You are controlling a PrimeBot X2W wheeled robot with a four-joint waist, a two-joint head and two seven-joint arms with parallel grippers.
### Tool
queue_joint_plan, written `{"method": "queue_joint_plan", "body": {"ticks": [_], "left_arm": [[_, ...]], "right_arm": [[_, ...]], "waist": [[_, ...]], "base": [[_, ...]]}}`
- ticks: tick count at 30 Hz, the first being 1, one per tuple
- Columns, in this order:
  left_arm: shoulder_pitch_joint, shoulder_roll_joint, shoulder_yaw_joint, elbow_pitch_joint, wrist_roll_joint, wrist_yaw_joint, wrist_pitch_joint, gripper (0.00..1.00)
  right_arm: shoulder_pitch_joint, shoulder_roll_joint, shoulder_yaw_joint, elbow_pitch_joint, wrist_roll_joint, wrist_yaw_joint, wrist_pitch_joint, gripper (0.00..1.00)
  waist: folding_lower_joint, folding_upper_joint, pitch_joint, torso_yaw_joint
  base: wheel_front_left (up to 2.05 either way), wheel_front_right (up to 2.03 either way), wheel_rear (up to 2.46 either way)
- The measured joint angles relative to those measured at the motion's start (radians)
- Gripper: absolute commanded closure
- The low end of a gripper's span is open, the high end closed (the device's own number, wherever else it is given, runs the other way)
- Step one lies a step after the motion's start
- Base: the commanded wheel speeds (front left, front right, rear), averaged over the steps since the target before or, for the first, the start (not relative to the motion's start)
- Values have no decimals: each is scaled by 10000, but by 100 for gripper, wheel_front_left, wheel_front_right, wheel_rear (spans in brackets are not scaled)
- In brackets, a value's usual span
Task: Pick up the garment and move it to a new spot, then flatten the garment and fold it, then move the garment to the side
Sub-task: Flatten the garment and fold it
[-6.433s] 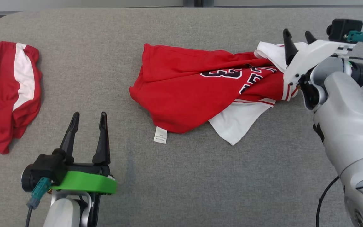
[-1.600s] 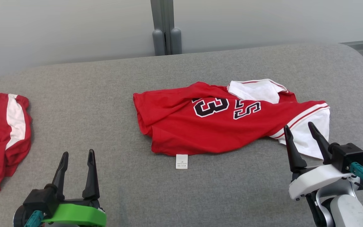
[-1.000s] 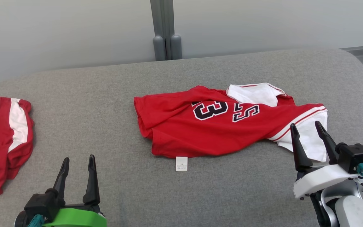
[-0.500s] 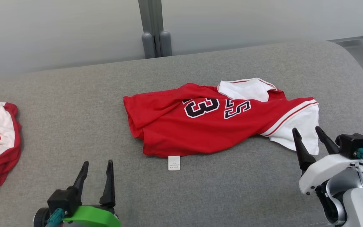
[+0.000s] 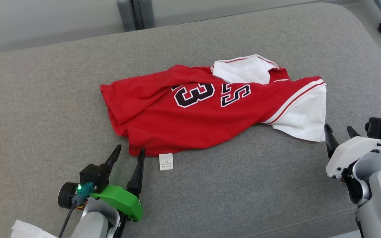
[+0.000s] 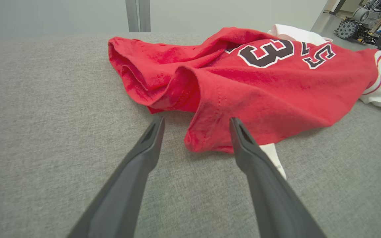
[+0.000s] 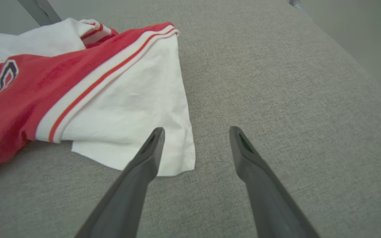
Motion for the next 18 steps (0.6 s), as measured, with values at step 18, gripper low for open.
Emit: {"method": "queue_joint_plan", "body": {"ticks": [18], "left_arm": [[-622,242,-646,13,-332,0,0,0]], "right_arm": [[-1719,-224,986,2706,558,-4,-309,0]], "waist": [[0,0,1015,133]], "base": [[0,0,0]]}}
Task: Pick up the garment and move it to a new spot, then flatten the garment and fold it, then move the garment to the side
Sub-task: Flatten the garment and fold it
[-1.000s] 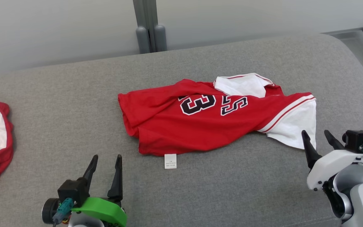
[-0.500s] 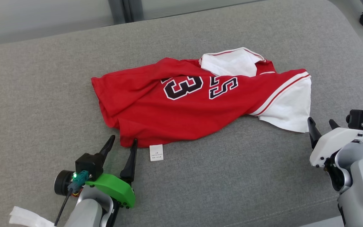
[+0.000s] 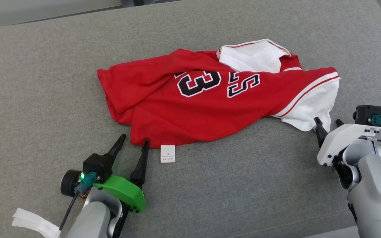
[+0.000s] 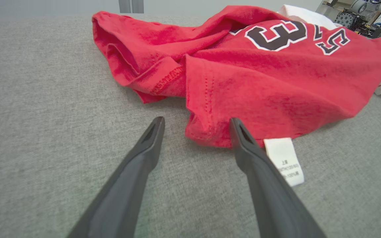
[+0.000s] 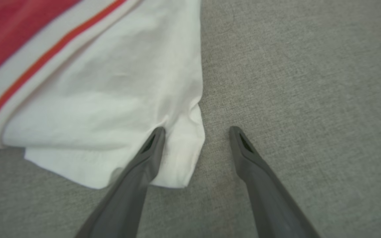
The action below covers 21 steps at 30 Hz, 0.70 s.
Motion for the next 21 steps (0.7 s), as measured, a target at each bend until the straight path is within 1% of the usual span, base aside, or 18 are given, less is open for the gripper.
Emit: {"method": "queue_joint_plan", "body": {"ticks": [6,7,8,9,10,11,12,13,14,15,21], "left_arm": [[0,-2,-127,-27,2,-2,0,0],[-4,2,-184,-13,2,-2,0,0],[-13,2,-236,15,2,-2,0,0],[-37,4,-284,50,-2,-2,0,0],[-74,8,-328,92,-21,-2,0,9],[-141,13,-372,151,-33,-2,0,13],[-213,19,-399,192,-58,-2,0,37],[-260,23,-403,198,-58,-2,0,52],[-301,35,-387,173,-56,-2,0,76],[-320,42,-370,163,-54,-2,0,100],[-140,90,-493,148,-188,-2,0,100]], "right_arm": [[-259,-132,422,533,253,-4,151,0],[-301,-159,506,606,286,-8,163,3],[-338,-174,591,667,347,-19,192,16],[-362,-190,660,715,418,-29,207,21],[-383,-201,721,746,456,-35,219,35],[-423,-213,802,794,520,-35,244,53],[-465,-211,882,846,585,-35,265,73],[-500,-209,940,876,619,-33,276,88],[-525,-211,1028,909,669,-27,274,100],[-534,-209,1116,932,690,2,274,100],[-403,-303,1423,940,1118,0,144,100]], "waist": [[0,0,58,103],[0,0,63,108],[0,0,70,108],[0,-1,77,105],[0,0,80,101],[0,0,83,97],[0,0,79,96],[0,0,72,95],[0,0,60,95],[0,0,40,95],[0,0,-210,130]], "base": [[0,0,0],[0,0,0],[0,0,0],[0,0,0],[0,0,0],[0,0,0],[0,0,0],[0,0,0],[0,0,0],[0,0,0],[0,0,0]]}}
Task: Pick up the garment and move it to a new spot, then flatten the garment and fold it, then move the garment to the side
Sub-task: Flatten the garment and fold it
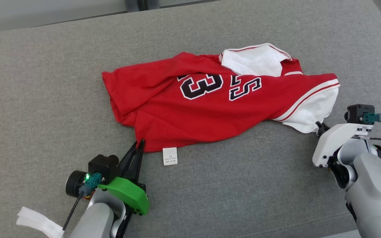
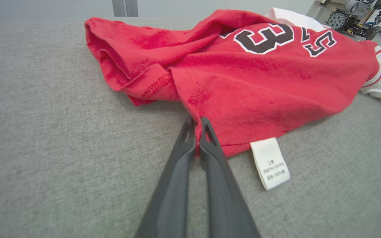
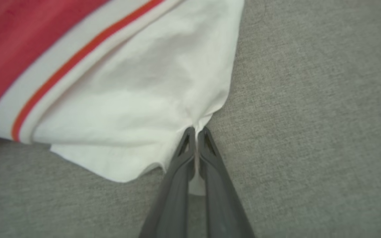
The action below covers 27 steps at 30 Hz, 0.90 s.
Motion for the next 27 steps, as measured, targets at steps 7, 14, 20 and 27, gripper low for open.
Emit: {"method": "queue_joint_plan", "body": {"ticks": [7,14,20,27], "left_arm": [[722,-140,543,-1981,-1475,-6,4,100],[1014,-46,721,-3896,-3273,-8,94,100],[625,224,757,-5118,-4330,-6,748,100],[-983,757,974,-5869,-5363,-6,2084,100]], "right_arm": [[1044,-6,-228,-2339,2104,0,-642,100],[1702,-383,-669,-6023,3273,2,-460,100],[1621,-349,-1193,-8548,3714,2,153,100],[60,-470,-1515,-9745,3475,2,1103,100]], "waist": [[0,0,-550,143],[0,1,-1105,168],[0,0,-1429,104],[0,0,-1295,16]], "base": [[0,0,0],[0,0,0],[0,0,0],[0,0,0]]}}
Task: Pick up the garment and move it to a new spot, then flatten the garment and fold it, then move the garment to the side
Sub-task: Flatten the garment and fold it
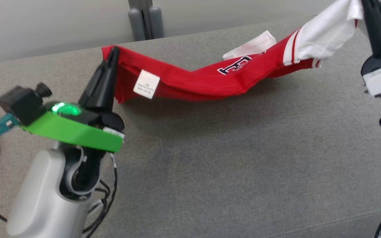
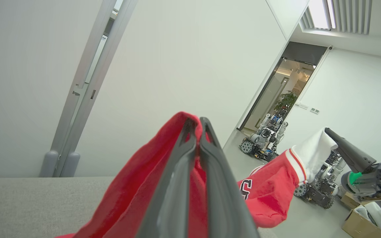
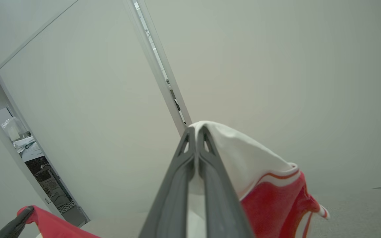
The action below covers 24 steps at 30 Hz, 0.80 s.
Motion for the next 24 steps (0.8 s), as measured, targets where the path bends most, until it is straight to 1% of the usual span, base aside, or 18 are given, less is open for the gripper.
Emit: {"method": "queue_joint_plan", "body": {"ticks": [4,7,10,12,14,17,20,24], "left_arm": [[-1227,397,245,88,-360,15,792,100],[-2167,644,483,395,-410,86,1108,100],[-3064,775,625,951,-403,157,1342,100],[-3744,844,721,1354,-391,194,1400,100],[-4556,1009,721,1839,-81,228,1427,100],[-5799,1218,744,2575,468,219,1081,100],[-7098,1386,688,3175,1093,144,422,100],[-8758,1358,570,3461,1467,52,-531,100]], "right_arm": [[-1245,4,-107,-35,-242,0,416,100],[-2187,10,-117,481,-579,0,571,100],[-3077,92,65,1496,-949,0,581,100],[-3710,163,251,2383,-1275,0,497,100],[-4503,372,445,3465,-1555,-2,303,100],[-5814,851,454,4899,-1793,0,-301,100],[-7317,1231,25,6071,-2161,0,-1365,100],[-9249,1292,-362,6631,-2711,0,-3076,100]], "waist": [[0,0,354,-42],[0,0,739,-93],[0,0,1206,-163],[0,0,1546,-220],[0,0,1954,-292],[1,0,2567,-404],[1,0,3175,-519],[2,0,3919,-650]], "base": [[0,0,0],[0,0,0],[0,0,0],[0,0,0],[0,0,0],[0,0,0],[0,0,0],[0,0,0]]}}
